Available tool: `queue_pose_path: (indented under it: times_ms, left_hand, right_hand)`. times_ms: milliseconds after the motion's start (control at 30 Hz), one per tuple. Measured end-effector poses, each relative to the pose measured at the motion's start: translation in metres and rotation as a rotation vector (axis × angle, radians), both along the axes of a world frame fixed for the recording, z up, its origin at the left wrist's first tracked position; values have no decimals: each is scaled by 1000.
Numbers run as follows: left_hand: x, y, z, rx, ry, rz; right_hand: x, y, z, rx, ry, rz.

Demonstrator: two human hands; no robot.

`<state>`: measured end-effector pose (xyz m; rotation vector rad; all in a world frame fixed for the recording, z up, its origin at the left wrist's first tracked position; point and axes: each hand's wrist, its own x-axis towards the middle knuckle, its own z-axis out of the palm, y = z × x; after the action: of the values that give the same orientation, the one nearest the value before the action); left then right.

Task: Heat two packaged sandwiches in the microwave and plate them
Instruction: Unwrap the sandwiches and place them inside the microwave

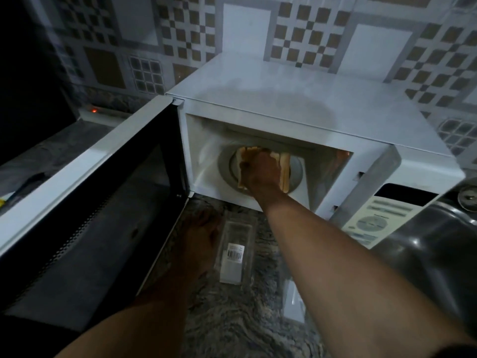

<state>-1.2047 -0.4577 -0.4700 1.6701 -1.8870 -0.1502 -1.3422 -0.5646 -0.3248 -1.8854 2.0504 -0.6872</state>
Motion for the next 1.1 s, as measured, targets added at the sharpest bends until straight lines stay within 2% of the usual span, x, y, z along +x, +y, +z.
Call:
queue_pose_path:
  times_ms: [67, 133, 233, 400, 533, 633, 833, 967, 1033, 1100]
  left_hand:
    - [0, -5, -12, 84, -37, 21]
    - [5, -9, -17, 121, -72, 5]
    - [10, -15, -25, 69, -49, 20]
    - [9, -13, -26, 40, -58, 35]
    - [5, -9, -12, 11, -53, 59]
    - [6, -8, -12, 32, -84, 29]
    - [9, -7, -14, 138, 37, 44]
    - [2, 5, 8, 160, 240, 53]
    - [1, 18, 20, 187, 273, 55]
    - [1, 32, 27, 175, 368, 51]
  right_hand:
    - [0, -4, -2, -59, 100, 5]
    - [3, -11, -5, -32, 87, 2]
    - [9, -17, -6, 19, 79, 37]
    - [4, -23, -5, 18, 216, 80]
    - [2, -16, 3, -62, 336, 27]
    - [5, -12, 6, -48, 367, 79]
    - [4, 6, 12, -23, 173, 49]
    - [3, 33, 15, -105, 227, 60]
    - [4, 54, 20, -135, 241, 44]
    - [6, 76, 27, -33, 118, 39]
